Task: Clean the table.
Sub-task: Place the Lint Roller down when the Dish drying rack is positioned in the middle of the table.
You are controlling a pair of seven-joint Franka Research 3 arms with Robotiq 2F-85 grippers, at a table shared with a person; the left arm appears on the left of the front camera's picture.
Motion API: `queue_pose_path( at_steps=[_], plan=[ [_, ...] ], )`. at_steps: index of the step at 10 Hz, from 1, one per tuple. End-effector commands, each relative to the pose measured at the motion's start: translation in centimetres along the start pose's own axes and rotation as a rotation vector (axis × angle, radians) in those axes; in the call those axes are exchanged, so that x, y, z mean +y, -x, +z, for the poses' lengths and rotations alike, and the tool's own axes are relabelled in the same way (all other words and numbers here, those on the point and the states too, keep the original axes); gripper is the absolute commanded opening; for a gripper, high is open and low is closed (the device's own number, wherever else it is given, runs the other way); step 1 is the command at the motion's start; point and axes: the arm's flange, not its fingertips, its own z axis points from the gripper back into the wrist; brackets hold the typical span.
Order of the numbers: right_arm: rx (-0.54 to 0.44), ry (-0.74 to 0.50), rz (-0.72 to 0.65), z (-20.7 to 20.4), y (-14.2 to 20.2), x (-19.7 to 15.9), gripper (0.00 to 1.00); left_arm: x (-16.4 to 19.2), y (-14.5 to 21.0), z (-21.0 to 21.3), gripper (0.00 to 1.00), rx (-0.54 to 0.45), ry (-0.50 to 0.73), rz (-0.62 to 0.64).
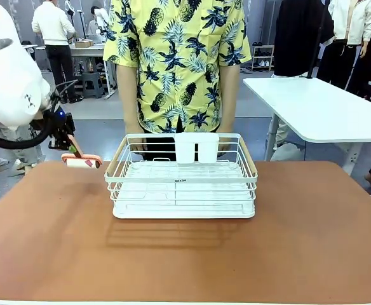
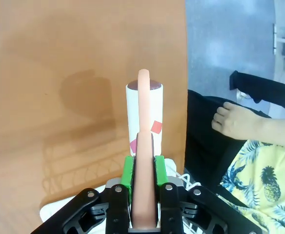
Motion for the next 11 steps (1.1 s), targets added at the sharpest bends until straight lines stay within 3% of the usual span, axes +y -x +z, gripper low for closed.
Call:
queue_pose_path(
  at_steps=[1, 3, 5, 11],
  plan=[
    [0.001, -0.007, 0.013, 0.2, 0.1, 0.2, 1.00, 1.5, -0.1, -0.7, 0.21, 0.034, 0.059, 0.004],
    [0.001, -0.007, 0.013, 0.2, 0.1, 0.2, 1.00, 2.6, -0.1, -1.5, 0.21, 0.055, 0.141, 0.044],
    [0.001, -0.007, 0.013, 0.2, 0.1, 0.2, 1.00, 4.0, -0.5, -2.3, 0.21, 0.084, 0.123, 0.021],
    [0.001, -0.007, 0.013, 0.2, 0.1, 0.2, 1.00, 6.1, -1.7, -3.7, 0.21, 0.009, 0.078, -0.054]
  ],
)
